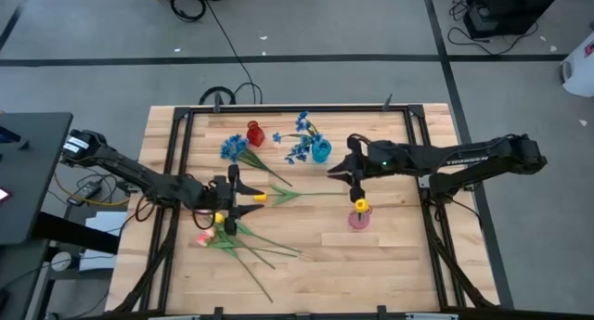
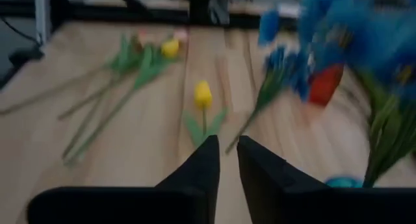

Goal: Sort flowers into vase by color
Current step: Put the top yellow tulip into the violet flower vase

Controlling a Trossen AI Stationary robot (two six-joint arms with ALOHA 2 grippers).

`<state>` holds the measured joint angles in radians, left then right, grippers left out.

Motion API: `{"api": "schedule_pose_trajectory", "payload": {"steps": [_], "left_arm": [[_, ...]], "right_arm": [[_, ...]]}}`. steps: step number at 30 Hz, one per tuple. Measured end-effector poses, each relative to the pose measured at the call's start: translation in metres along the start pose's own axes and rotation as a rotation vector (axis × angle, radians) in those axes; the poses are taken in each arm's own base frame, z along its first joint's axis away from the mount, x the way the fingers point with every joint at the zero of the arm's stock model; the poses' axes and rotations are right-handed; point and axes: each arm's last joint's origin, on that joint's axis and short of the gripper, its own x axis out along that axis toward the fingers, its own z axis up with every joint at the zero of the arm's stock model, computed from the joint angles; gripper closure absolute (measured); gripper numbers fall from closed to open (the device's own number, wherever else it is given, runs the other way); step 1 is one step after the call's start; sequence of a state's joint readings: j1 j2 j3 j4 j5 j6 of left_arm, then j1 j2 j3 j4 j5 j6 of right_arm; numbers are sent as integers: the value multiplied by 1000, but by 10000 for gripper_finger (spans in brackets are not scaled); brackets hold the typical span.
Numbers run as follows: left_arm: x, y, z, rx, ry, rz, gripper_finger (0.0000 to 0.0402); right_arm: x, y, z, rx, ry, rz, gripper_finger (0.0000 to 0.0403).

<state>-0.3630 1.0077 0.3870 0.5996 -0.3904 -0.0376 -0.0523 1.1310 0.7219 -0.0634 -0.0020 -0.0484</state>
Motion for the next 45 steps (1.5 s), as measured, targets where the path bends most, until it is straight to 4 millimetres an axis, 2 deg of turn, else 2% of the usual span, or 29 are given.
{"api": "schedule_pose_trajectory", "payload": {"steps": [7, 14, 23, 31, 35, 39, 45], "left_arm": [[1, -1, -2, 5, 11, -5, 234], [1, -1, -3, 9, 18, -7, 234], [1, -1, -5, 28, 37, 2, 234], [1, -1, -5, 51, 43, 6, 234], [1, -1, -6, 55, 51, 6, 234], [1, -1, -6, 55, 49, 12, 234], [1, 0, -7, 58, 54, 29, 234]], "right_arm": [[13, -10, -35, 36, 102, 5, 318], [24, -19, -57, 97, -11, 4, 319], [64, -2, -71, 86, -69, 124, 319], [96, -1, -94, 107, -58, 66, 316], [107, 1, -105, 127, -45, 73, 294], [118, 5, -111, 131, -10, 83, 250], [135, 7, -120, 98, 32, -8, 196]]}}
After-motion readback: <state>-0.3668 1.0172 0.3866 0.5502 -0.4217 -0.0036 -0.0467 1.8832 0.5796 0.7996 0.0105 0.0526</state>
